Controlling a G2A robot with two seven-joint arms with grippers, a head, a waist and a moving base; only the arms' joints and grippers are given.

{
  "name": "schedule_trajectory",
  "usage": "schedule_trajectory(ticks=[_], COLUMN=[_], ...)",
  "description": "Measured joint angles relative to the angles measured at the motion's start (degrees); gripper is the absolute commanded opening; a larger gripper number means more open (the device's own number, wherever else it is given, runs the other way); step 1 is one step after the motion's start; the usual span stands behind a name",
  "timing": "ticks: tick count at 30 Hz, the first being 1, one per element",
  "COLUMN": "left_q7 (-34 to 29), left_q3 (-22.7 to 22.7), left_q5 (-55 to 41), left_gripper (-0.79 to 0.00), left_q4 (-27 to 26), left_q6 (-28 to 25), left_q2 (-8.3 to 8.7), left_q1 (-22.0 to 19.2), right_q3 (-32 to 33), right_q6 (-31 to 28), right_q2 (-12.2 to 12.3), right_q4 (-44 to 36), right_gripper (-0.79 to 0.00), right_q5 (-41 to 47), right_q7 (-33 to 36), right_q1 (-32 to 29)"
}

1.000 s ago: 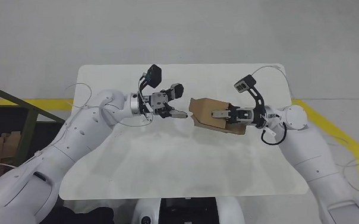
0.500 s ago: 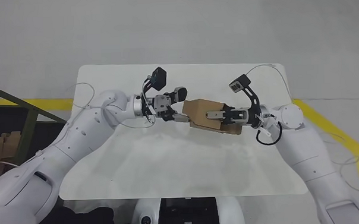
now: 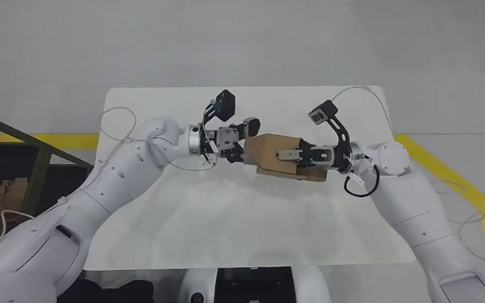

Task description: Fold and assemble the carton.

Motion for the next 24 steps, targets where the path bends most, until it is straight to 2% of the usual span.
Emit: schedule_trajectory(ticks=[5, 10, 19, 24], left_q7=[0.8, 1.2, 0.3, -1.2], left_q3=[-1.0, -2.8, -6.0, -7.3], left_q5=[0.2, 0.6, -0.3, -0.8], left_gripper=[0.0, 0.0, 0.0, 0.0], left_q4=[0.5, 0.0, -3.9, -5.0], left_q6=[0.0, 0.0, 0.0, 0.0], left_q2=[0.35, 1.64, 4.22, 4.9], left_q1=[0.5, 2.0, 4.6, 4.6], right_q3=[1.7, 3.7, 4.1, 3.2], right_q6=[-0.6, -1.0, 2.5, 4.9], right_q2=[0.3, 0.7, 1.2, 1.2], right_q4=[1.1, 2.2, 2.0, -1.0], right_gripper=[-0.785, -0.785, -0.785, -0.785], right_q5=[-0.3, -2.8, -13.2, -19.2], right_q7=[-1.0, -3.8, -12.6, -16.6], right_q1=[-0.5, -1.4, -2.7, -3.5])
